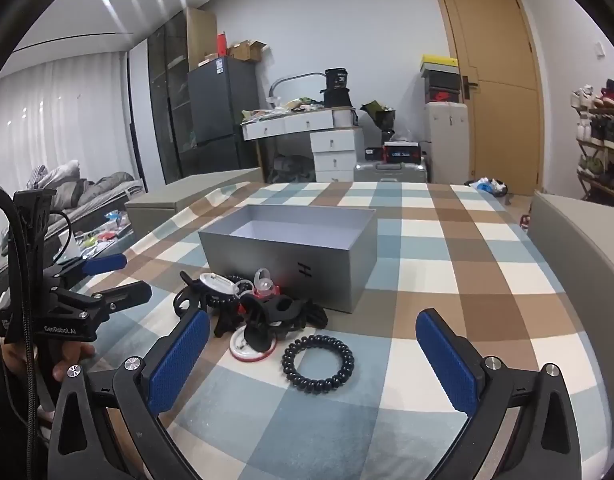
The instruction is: Organize jewelry
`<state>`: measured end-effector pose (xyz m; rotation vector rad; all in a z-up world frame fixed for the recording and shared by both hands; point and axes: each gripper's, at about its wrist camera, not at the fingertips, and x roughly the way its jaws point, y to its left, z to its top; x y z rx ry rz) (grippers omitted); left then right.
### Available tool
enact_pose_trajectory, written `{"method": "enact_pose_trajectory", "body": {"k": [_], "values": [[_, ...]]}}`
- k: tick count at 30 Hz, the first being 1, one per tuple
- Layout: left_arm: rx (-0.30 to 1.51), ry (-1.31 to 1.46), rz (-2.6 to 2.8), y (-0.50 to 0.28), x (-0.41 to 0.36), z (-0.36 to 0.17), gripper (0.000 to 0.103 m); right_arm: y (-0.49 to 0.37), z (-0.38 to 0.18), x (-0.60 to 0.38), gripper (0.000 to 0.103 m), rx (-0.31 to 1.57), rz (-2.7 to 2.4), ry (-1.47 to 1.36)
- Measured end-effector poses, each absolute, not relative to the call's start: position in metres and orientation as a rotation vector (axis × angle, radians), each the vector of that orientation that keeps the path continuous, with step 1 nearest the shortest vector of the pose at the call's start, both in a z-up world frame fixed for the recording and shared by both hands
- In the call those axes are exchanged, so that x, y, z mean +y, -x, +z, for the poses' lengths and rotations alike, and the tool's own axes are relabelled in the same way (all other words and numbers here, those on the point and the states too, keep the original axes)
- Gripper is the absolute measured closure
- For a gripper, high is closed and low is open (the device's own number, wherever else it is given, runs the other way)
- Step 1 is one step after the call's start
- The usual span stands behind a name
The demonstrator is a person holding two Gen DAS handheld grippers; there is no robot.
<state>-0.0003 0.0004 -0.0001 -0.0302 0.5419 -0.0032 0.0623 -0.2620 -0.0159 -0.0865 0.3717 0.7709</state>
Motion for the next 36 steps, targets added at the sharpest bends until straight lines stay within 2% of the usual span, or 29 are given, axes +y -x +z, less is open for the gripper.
{"method": "enact_pose_trajectory", "body": {"k": [36], "values": [[0.552,0.023,0.001,0.0004,-0.0002,0.0001,0.001,-0.0625,-0.0164,-0.2609,0.000,0.372,0.774,0.080]]}}
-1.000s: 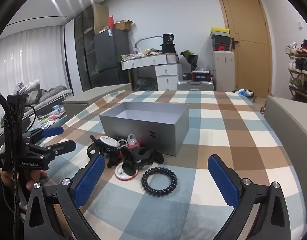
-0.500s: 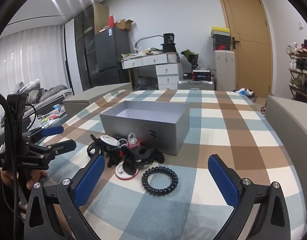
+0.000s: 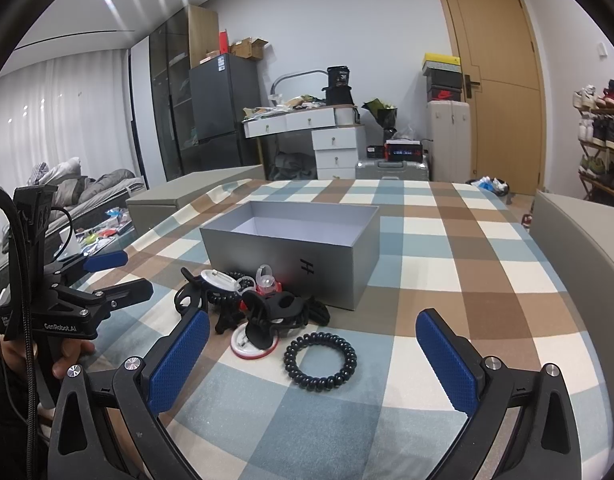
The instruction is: Organize jewelry
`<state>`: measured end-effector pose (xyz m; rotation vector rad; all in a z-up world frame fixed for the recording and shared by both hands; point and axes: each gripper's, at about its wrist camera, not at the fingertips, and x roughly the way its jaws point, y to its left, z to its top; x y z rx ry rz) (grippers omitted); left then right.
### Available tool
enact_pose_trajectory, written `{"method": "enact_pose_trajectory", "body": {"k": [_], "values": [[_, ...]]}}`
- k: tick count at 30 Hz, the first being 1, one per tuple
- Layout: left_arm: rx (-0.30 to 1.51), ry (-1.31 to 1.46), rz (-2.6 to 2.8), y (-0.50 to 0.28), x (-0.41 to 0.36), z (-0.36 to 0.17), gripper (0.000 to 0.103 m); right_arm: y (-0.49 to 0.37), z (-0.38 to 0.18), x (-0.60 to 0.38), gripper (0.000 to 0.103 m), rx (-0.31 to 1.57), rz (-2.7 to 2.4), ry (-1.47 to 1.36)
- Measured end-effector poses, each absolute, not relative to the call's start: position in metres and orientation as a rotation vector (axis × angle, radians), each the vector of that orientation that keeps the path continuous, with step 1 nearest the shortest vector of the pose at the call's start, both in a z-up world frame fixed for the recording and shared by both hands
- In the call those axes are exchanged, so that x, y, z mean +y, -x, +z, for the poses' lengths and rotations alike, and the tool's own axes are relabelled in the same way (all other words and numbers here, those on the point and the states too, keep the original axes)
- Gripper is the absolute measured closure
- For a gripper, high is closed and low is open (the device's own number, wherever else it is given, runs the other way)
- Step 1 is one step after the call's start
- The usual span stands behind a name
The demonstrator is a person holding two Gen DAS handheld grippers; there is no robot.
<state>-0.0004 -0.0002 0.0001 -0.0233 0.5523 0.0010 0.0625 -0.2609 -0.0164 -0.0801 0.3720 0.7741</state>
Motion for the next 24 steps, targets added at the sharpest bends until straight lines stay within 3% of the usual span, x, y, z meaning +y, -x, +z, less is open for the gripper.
{"method": "enact_pose_trajectory", "body": {"k": [24], "values": [[0.552,0.022,0.002,0.0003,-0.0002,0.0001,0.001,-0.0610,-0.0172,-0.2606,0.000,0.374,0.774,0.080]]}}
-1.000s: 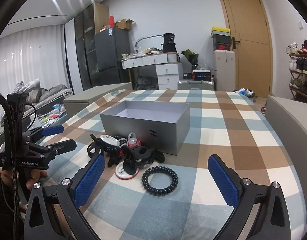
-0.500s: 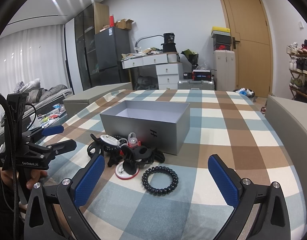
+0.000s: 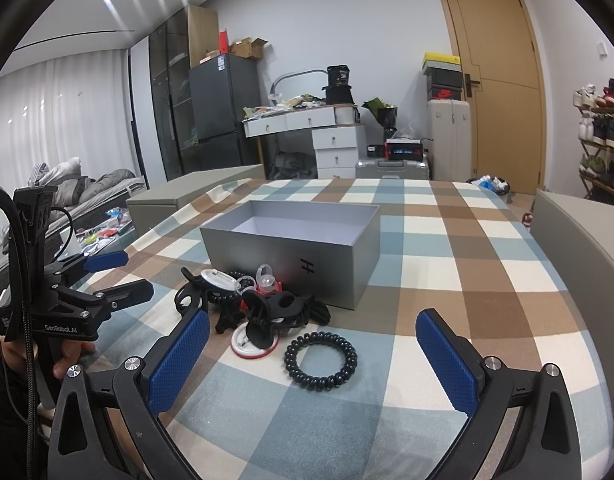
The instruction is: Organize jewelry
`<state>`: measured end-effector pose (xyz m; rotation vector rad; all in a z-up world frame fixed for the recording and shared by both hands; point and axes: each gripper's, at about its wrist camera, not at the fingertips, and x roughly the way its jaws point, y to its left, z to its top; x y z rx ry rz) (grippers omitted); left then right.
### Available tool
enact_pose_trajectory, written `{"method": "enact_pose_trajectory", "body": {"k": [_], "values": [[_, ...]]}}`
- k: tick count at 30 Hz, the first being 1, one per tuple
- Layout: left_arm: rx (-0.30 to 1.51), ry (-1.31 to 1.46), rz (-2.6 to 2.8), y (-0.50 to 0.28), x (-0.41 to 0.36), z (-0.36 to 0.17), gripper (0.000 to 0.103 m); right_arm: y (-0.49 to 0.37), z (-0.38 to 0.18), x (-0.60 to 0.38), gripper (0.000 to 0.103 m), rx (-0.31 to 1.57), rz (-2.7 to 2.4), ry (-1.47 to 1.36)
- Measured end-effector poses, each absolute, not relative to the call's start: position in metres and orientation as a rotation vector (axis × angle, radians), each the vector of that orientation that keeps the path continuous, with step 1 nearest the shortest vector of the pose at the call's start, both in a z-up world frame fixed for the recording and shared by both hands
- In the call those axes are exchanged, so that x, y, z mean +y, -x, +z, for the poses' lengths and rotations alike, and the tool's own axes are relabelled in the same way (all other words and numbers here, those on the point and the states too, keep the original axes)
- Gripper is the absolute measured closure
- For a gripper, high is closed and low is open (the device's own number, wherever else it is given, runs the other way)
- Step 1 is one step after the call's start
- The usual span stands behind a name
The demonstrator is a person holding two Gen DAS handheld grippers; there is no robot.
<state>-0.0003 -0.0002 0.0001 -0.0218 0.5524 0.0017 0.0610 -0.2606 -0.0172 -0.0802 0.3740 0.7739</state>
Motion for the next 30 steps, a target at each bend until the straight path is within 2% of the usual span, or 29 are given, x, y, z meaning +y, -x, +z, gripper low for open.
{"method": "enact_pose_trajectory", "body": {"k": [30], "values": [[0.553,0.019,0.002,0.0002,-0.0004,0.0001,0.001,-0.0592,-0.0192,-0.2579,0.000,0.378,0.774,0.082]]}}
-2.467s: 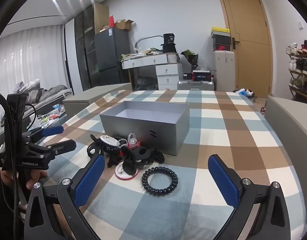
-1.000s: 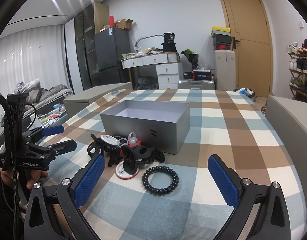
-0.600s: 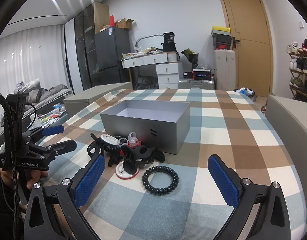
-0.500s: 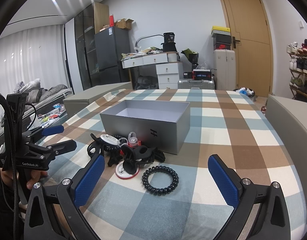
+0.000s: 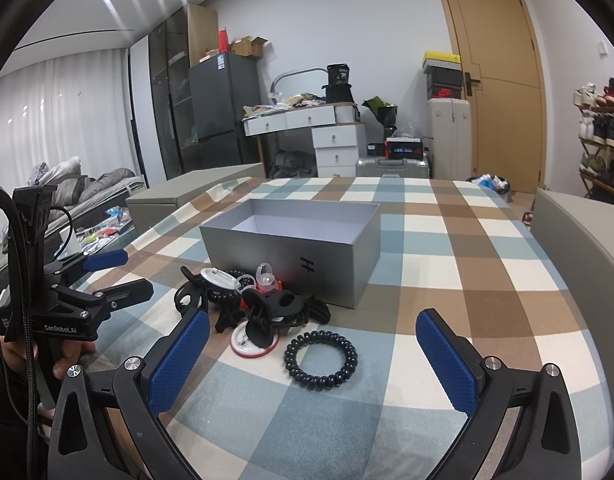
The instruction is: Organize jewelry
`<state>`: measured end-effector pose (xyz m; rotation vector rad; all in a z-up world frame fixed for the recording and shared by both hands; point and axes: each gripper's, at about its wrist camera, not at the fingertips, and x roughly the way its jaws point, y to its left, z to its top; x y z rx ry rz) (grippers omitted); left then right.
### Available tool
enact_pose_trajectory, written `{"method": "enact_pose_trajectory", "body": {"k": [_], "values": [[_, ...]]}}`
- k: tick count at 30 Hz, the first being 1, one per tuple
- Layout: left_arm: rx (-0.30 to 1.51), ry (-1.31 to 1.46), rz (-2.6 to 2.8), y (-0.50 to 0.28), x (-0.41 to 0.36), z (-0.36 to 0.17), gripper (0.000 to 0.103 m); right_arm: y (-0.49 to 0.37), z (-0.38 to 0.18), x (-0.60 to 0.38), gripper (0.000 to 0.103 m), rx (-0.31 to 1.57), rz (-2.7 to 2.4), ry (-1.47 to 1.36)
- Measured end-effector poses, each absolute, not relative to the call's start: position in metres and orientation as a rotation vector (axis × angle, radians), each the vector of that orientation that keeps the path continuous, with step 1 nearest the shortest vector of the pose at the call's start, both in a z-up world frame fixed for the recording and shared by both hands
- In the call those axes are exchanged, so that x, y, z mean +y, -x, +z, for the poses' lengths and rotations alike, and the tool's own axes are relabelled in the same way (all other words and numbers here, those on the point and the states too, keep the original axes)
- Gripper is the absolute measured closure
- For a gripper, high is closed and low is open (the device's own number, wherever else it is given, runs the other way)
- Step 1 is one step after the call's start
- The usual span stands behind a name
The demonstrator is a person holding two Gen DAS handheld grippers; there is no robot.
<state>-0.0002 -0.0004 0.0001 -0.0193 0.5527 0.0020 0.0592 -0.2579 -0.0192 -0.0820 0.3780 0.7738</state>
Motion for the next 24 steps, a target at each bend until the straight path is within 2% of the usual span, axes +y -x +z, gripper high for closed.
{"method": "enact_pose_trajectory", "body": {"k": [12,24], "values": [[0.556,0.012,-0.002,0.000,-0.001,0.002,0.001,-0.063,-0.024,-0.253,0.000,0.395,0.781,0.101],[0.616,0.085,-0.058,-0.023,0.004,0.005,0.001,-0.070,-0.014,-0.245,0.000,0.489,0.781,0.103]]}}
